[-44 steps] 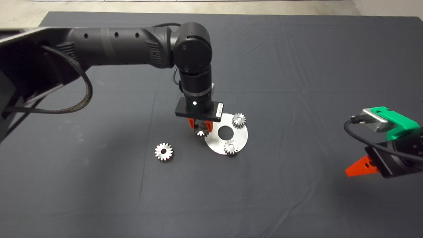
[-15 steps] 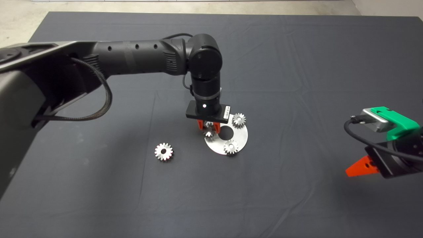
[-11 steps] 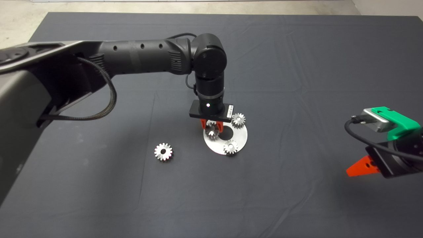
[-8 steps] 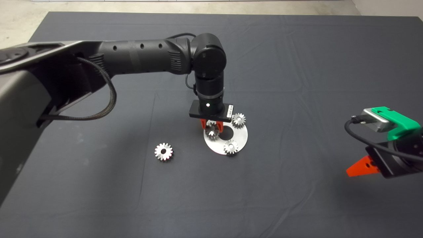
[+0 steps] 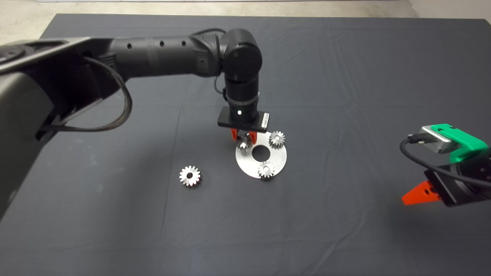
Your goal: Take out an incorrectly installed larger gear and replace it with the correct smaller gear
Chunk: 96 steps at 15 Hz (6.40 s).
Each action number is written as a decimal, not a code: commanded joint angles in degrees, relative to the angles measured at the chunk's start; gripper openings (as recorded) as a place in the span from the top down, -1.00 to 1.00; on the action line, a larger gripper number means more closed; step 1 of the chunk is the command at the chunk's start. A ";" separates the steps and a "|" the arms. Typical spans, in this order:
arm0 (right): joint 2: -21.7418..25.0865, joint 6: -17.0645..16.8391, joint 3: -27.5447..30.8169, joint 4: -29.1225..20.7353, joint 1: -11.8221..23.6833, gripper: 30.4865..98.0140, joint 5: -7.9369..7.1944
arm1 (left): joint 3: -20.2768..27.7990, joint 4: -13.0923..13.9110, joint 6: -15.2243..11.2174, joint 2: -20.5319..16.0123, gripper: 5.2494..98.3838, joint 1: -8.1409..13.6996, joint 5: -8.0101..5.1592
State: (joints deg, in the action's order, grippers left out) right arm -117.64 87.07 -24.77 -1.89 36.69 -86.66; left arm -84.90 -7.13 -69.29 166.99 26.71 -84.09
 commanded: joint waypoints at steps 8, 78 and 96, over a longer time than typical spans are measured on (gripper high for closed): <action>0.17 -0.05 0.09 1.36 1.10 -0.05 0.09 | 0.71 0.63 -0.05 0.80 0.48 2.03 -0.47; 0.34 -0.84 -0.17 1.36 1.19 -0.05 -1.50 | 0.89 -5.44 -2.05 0.23 0.48 -1.31 1.68; 0.25 -0.84 -0.35 1.36 1.19 -0.05 -1.48 | 1.77 -5.35 -2.52 -0.65 0.48 -1.31 0.68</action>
State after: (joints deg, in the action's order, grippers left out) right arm -117.47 86.41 -25.14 -1.89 36.71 -87.54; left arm -83.74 -12.23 -71.66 166.32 24.14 -82.88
